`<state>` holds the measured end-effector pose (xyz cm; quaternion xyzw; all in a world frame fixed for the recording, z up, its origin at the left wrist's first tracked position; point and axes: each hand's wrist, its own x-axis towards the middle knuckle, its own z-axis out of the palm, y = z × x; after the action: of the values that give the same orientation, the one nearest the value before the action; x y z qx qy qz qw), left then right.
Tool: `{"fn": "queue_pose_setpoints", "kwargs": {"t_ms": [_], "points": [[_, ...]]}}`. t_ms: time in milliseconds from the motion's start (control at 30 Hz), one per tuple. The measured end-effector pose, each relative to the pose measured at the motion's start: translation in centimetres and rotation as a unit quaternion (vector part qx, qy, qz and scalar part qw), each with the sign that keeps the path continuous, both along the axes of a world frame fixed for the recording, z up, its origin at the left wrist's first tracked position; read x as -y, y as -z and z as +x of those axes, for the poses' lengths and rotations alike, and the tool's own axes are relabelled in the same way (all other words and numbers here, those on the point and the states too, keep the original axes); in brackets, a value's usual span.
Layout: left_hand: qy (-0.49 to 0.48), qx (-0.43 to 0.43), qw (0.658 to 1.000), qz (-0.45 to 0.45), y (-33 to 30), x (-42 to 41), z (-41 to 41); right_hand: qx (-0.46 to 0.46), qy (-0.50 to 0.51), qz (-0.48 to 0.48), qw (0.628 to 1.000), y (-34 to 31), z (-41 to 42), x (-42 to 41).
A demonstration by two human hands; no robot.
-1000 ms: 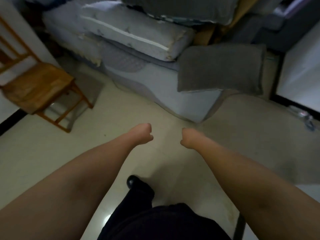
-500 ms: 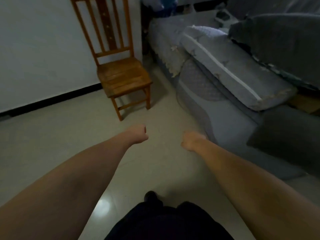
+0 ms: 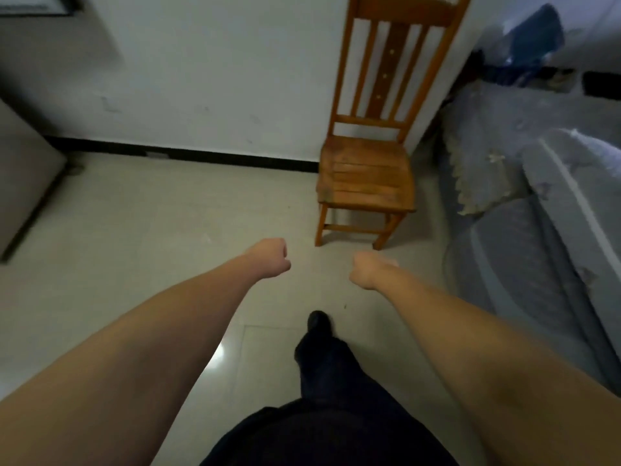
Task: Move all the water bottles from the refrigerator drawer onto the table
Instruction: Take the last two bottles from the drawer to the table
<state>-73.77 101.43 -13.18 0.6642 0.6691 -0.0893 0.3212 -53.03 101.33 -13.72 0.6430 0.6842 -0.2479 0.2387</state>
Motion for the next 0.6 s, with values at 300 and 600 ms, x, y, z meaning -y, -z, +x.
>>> {"fn": "queue_pose_setpoints", "kwargs": {"t_ms": [300,600], "points": [[-0.154,-0.004,0.987,0.033,-2.0,-11.1,-4.9,0.001,-0.159,0.011,0.987,-1.1,-5.5,-16.7],[-0.278,0.007,0.96,0.026,-1.7,-14.2,-12.7,0.01,-0.282,-0.003,0.959,-1.2,-15.8,-25.8]]}}
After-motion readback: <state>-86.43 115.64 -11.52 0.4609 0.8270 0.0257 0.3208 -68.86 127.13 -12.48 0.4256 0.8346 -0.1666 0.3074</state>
